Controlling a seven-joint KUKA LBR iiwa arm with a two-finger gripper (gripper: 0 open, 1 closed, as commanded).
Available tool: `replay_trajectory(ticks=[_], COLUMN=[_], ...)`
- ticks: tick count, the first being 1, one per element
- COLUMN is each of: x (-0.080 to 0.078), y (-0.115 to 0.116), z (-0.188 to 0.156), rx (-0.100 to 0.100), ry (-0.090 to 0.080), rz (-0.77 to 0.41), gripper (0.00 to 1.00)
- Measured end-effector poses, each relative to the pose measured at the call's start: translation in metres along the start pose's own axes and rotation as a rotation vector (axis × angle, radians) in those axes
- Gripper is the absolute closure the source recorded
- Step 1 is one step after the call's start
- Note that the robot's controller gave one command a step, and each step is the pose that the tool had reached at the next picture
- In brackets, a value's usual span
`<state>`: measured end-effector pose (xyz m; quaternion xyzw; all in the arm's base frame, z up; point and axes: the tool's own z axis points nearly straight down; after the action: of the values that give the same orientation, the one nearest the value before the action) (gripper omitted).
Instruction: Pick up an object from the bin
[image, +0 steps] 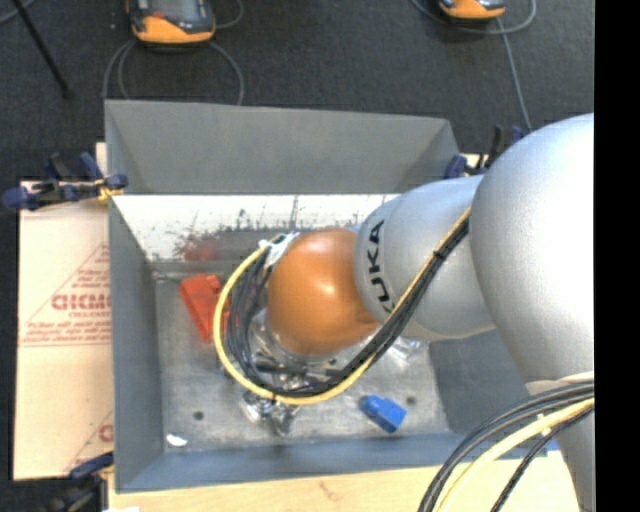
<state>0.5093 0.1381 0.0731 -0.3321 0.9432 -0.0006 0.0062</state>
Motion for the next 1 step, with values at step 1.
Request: replay_trajectory(ticks=[1], x=[-0.0023], y=[0.0005], z=[-0.0018], rx=[-0.002], ry=[-0.005], rz=[0.005], gripper=[1.00])
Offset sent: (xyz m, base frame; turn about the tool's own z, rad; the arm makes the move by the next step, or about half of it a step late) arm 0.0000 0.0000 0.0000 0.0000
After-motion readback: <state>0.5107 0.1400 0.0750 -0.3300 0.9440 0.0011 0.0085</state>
